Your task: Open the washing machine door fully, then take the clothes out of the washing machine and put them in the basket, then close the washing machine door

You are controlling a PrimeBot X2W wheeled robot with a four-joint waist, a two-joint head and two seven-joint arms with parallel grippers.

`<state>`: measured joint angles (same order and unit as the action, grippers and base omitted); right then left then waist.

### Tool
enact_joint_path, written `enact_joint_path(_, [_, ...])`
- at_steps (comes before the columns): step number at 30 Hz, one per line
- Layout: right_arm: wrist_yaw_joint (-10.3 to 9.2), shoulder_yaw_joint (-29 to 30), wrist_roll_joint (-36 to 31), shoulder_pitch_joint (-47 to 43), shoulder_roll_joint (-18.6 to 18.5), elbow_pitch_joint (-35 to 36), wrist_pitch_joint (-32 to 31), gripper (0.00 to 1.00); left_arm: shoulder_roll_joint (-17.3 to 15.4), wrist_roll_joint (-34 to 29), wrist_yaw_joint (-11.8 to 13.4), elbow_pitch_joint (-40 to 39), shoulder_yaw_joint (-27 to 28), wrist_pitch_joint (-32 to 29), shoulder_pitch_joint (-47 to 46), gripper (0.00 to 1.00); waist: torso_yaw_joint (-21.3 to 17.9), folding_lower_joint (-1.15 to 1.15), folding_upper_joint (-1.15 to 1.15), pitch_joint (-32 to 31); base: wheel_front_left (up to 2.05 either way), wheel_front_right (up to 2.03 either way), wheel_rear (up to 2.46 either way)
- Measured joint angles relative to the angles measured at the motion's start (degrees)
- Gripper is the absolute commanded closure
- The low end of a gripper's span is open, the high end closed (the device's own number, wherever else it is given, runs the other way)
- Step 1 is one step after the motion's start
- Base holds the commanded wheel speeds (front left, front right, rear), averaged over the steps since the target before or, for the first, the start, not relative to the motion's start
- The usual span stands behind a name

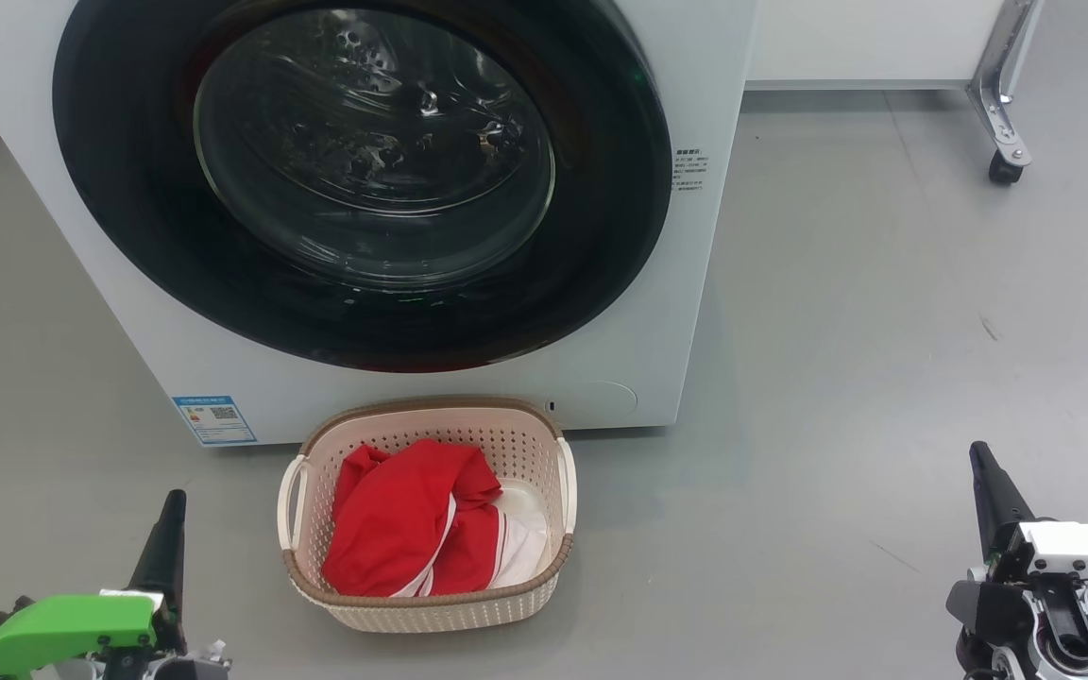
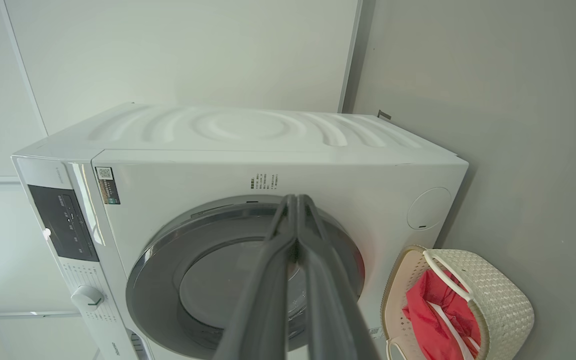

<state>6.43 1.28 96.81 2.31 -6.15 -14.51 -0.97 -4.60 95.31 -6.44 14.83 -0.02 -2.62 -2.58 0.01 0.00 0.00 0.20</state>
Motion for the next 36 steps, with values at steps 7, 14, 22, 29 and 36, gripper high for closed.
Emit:
enact_joint_path(7, [0.04,0.0,0.0,0.2,0.0,-0.2,-0.1,1.0,0.0,0.0,0.0,0.2,0.0,-0.2,0.0,1.0,0.0,0.0,0.0,0.0,0.0,0.0,0.0])
enact_joint_path(14, [0.05,0.1,0.0,0.2,0.0,-0.5,-0.3,1.0,0.0,0.0,-0.4,0.4,0.0,-0.2,-0.1,1.0,0.0,0.0,0.0,0.0,0.0,0.0,0.0])
enact_joint_path(22, [0.07,0.1,0.0,0.7,0.0,-0.7,-0.3,1.0,0.0,0.0,-0.4,0.6,0.1,-0.2,-0.1,1.0,0.0,0.0,0.0,0.0,0.0,0.0,0.0])
enact_joint_path(29, [0.07,0.2,0.0,0.7,0.0,-0.8,-0.4,1.0,0.0,0.0,-0.4,0.8,0.1,-0.2,-0.1,1.0,0.0,0.0,0.0,0.0,0.0,0.0,0.0])
enact_joint_path(36, [0.15,0.2,0.0,0.7,0.0,-0.9,-0.5,1.0,0.0,0.0,-0.4,0.9,0.2,-0.3,-0.1,1.0,0.0,0.0,0.0,0.0,0.0,0.0,0.0])
